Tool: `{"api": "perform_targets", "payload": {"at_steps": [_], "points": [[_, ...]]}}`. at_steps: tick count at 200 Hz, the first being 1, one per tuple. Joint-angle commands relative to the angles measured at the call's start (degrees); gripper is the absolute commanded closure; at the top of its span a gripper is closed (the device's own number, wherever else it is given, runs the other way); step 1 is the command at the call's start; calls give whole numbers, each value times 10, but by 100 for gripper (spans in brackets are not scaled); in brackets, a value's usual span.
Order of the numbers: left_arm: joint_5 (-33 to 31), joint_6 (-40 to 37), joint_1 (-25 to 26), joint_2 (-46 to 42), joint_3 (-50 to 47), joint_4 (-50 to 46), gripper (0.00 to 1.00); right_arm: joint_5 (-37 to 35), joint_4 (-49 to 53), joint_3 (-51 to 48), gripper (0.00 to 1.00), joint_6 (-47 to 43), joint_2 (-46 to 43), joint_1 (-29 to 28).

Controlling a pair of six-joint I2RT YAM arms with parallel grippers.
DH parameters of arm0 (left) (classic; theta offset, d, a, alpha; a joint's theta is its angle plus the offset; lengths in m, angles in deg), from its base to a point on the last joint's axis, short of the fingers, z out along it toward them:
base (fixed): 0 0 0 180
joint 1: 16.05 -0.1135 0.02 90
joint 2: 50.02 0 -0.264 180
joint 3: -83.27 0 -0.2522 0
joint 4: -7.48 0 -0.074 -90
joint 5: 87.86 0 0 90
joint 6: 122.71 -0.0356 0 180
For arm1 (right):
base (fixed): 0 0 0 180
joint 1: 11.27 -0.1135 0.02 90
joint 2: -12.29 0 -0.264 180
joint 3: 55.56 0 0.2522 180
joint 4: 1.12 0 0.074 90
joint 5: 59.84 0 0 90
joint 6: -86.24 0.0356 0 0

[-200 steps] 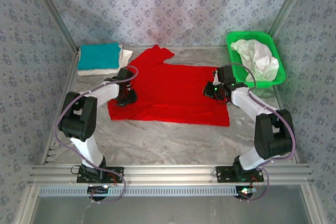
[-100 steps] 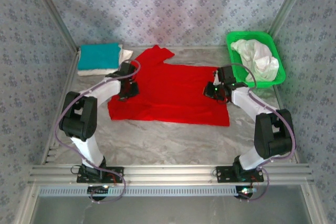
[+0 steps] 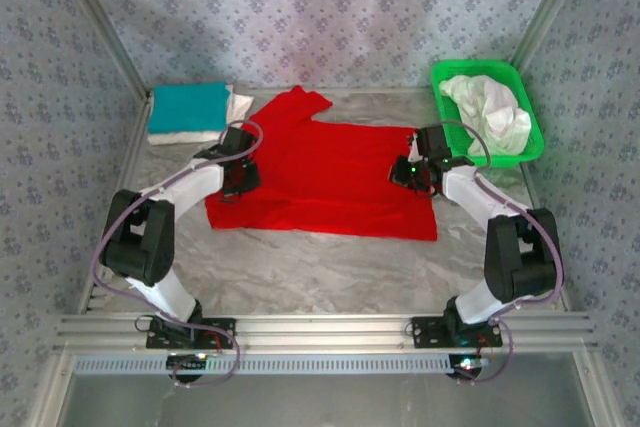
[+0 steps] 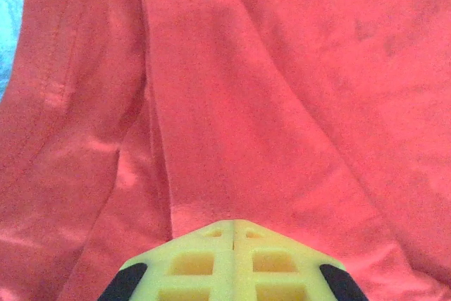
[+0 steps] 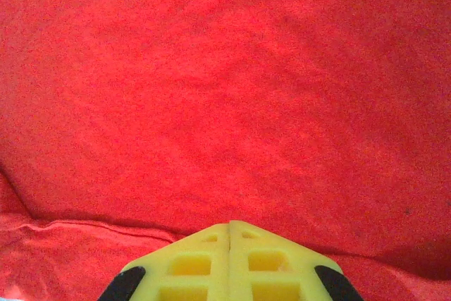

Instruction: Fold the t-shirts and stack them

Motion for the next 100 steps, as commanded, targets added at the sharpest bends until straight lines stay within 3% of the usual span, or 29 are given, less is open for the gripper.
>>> {"api": "perform_targets", "payload": {"at_steps": [1, 100], "points": [[-4, -6, 7, 8, 17, 5, 100, 9, 2, 9, 99, -3, 0, 3], [-9, -63, 38, 147, 219, -24, 100, 11, -1, -7, 97, 0, -4, 8]]}}
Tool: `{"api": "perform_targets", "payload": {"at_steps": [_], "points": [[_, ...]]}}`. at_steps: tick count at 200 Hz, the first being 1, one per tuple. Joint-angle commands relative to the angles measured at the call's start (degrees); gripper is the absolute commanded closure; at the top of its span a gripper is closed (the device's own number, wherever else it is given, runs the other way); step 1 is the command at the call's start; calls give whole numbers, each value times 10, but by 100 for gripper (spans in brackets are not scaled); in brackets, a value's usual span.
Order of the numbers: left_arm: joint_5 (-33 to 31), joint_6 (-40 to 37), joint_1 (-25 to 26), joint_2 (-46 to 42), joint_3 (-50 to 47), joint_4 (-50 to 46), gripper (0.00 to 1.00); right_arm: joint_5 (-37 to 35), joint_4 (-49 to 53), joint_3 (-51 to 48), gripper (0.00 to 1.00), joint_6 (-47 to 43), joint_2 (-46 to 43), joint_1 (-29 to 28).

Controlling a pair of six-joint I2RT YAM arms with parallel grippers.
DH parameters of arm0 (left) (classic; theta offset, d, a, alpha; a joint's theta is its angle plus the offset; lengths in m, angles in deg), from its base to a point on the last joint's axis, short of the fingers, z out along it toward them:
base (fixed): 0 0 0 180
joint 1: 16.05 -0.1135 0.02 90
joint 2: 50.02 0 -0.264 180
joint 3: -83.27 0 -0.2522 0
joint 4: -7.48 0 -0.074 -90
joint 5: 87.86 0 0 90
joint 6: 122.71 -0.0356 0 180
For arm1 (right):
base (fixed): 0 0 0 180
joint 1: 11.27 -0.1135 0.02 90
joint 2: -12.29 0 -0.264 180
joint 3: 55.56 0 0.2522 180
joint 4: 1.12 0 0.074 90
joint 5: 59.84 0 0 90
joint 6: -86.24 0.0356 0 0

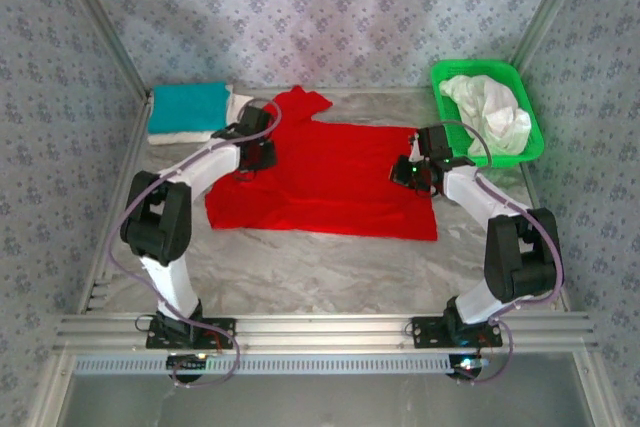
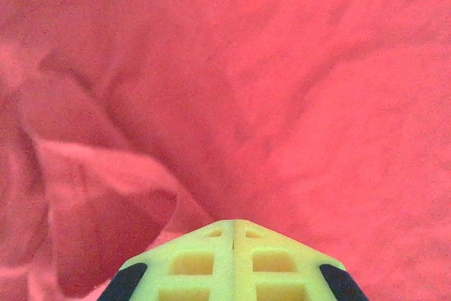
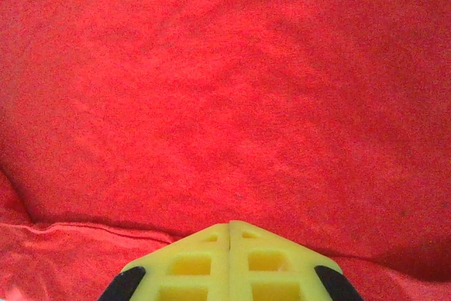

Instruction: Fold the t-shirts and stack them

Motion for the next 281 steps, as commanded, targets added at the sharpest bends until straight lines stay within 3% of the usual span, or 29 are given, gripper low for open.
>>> {"api": "perform_targets", "payload": {"at_steps": [1, 39, 54, 65, 73, 87, 99, 108, 116, 145, 241, 261, 281], "points": [[-1, -26, 8, 40, 53, -19, 100, 9, 1, -5, 96, -1, -4, 3], [5, -78, 20, 139, 180, -60, 100, 15, 1, -4, 92, 4, 0, 4], [4, -95, 28, 173, 242, -93, 84, 19, 3, -1, 91, 4, 1, 3], [-12, -97, 35, 169, 260, -101, 82, 19, 5, 1, 89, 3, 1, 1], [-20, -94, 39, 142, 240, -77, 79, 19, 10, 4, 88, 1, 1, 1], [-18, -65, 36, 67, 161, -13, 64, 17, 18, 8, 86, -2, 0, 1], [-1, -35, 24, -4, 74, 47, 63, 13, 20, 7, 86, -3, -3, 1], [5, -18, 14, -45, 17, 78, 52, 10, 18, 6, 85, -4, -4, 1], [10, -11, 5, -64, -11, 76, 44, 9, 16, 5, 84, -4, -1, 1], [8, -32, -17, -45, -2, -26, 36, 20, 8, 10, 84, -3, 23, 1], [68, -77, -38, 79, 41, -45, 42, 17, 9, 13, 83, 3, 23, -8], [71, -77, -38, 89, 40, -39, 58, 13, 13, 12, 83, 2, 18, -8], [69, -75, -37, 86, 37, -35, 83, 10, 17, 13, 83, 0, 15, -7]]}}
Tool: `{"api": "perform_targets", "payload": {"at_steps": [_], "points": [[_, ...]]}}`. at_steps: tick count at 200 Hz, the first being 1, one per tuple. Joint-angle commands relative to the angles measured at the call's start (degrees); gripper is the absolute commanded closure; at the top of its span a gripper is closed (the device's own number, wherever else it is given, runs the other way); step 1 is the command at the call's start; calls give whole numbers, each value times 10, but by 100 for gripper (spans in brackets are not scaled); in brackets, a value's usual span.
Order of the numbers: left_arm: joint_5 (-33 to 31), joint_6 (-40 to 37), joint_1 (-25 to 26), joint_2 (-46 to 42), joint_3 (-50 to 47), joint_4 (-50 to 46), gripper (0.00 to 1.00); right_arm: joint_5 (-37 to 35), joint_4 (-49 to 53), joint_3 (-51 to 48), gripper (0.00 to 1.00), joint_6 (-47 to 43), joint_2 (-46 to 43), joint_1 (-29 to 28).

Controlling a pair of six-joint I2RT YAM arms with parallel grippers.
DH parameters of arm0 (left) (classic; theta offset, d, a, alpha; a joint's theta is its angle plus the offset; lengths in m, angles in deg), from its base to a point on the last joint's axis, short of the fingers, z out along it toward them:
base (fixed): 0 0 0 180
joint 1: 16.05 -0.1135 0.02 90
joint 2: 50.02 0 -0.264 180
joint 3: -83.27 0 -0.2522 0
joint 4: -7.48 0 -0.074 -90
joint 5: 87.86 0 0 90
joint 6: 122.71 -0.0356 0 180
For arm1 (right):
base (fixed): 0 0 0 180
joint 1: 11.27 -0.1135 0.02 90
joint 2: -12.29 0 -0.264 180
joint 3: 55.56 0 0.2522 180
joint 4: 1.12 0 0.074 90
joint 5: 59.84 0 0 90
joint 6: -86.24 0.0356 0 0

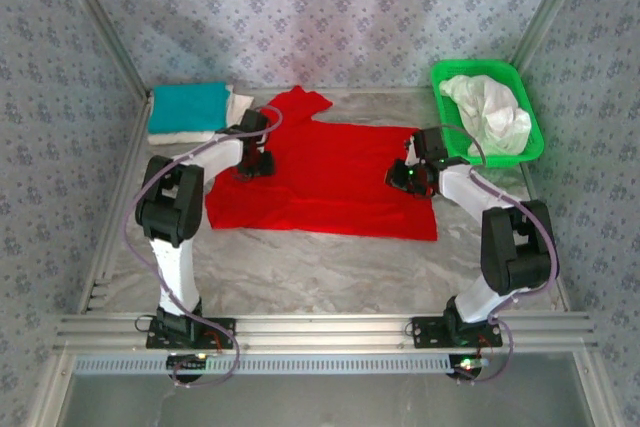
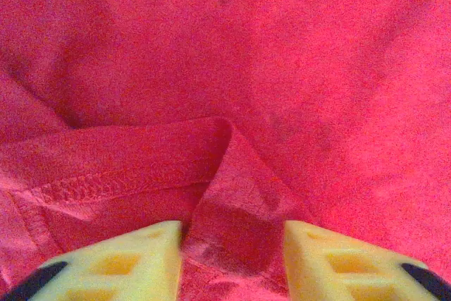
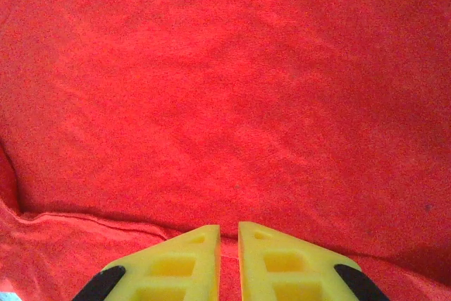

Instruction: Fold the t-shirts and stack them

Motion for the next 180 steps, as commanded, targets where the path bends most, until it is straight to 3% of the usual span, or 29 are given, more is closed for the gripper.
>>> {"api": "perform_targets", "payload": {"at_steps": [1, 21, 72, 128, 142, 160, 180], "points": [[7, -4, -1, 0, 16, -4, 84, -5, 15, 14, 83, -2, -14, -1], [0, -3, 2, -8, 18, -3, 100, -6, 17, 14, 82, -3, -14, -1], [-37, -19, 30, -12, 55, -18, 100, -3, 14, 13, 82, -2, -14, -2], [-50, -44, 55, 62, 164, -45, 100, 1, 14, 8, 80, -1, -15, -2], [-57, -57, 60, 79, 190, -53, 70, 2, 14, 7, 80, -2, -17, -3], [-75, -70, 68, 77, 200, -52, 71, 2, 16, 5, 80, -3, -16, -2], [-80, -77, 72, 44, 187, -29, 51, 3, 20, 7, 80, -7, -15, -2]]}}
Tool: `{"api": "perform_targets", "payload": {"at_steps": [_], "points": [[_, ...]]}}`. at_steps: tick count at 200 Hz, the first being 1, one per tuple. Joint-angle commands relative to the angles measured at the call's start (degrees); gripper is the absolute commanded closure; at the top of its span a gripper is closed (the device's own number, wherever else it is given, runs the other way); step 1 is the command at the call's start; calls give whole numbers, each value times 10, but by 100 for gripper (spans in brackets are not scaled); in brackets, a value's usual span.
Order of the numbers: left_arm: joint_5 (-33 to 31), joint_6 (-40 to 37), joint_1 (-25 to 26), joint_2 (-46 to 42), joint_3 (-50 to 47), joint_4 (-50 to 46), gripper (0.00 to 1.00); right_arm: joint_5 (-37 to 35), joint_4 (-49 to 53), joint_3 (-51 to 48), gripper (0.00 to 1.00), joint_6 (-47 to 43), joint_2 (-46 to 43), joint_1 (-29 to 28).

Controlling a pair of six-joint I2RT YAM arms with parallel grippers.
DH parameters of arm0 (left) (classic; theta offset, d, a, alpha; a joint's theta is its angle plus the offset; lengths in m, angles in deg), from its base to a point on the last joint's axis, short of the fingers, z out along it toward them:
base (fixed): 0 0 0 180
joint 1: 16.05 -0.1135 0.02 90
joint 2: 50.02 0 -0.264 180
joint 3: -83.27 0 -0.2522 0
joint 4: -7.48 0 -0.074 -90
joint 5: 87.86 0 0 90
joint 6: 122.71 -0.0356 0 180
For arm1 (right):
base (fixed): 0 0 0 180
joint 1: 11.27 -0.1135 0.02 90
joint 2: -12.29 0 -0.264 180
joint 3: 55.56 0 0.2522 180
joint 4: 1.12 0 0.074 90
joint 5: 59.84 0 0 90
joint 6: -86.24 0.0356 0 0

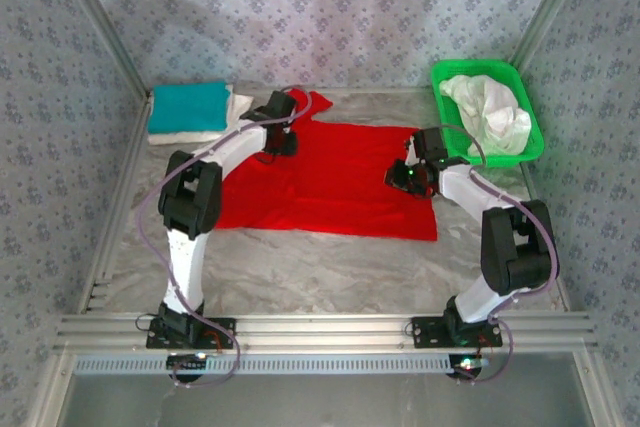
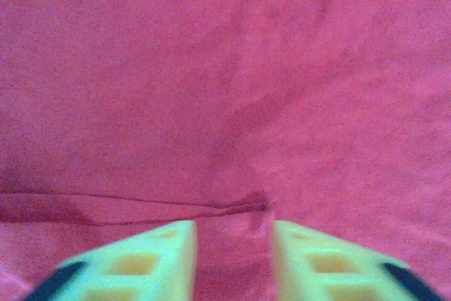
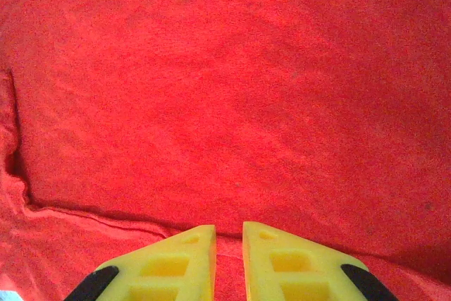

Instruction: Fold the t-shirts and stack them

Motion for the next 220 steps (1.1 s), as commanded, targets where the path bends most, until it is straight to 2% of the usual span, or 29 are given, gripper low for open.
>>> {"api": "perform_targets", "payload": {"at_steps": [1, 12, 34, 59, 64, 79, 90, 133, 164, 220], "points": [[-23, -18, 7, -34, 7, 1, 51, 3, 20, 7, 80, -6, -15, -2], [-38, -14, 9, -64, -8, 10, 49, 3, 18, 7, 80, -5, -14, -2], [-49, 1, 7, -163, -103, 69, 48, 5, 17, 10, 80, -5, -12, -2], [-34, 65, -20, -278, -240, 115, 50, 1, 17, 7, 80, -7, -19, -7], [-29, 79, -28, -298, -268, 119, 53, -1, 14, 3, 82, -10, -25, -9], [-17, 110, -50, -346, -343, 119, 66, -9, 5, -12, 100, -14, -46, -16], [-5, 127, -70, -367, -386, 112, 75, -16, 7, -22, 100, -14, -53, -22], [35, 150, -126, -369, -486, 123, 89, -25, 18, -38, 100, 13, -14, -50], [39, 161, -135, -358, -519, 136, 89, -68, 19, -68, 100, 48, -31, -71], [54, 197, -148, -337, -576, 165, 89, -69, -12, -111, 100, 68, -16, -41]]}}
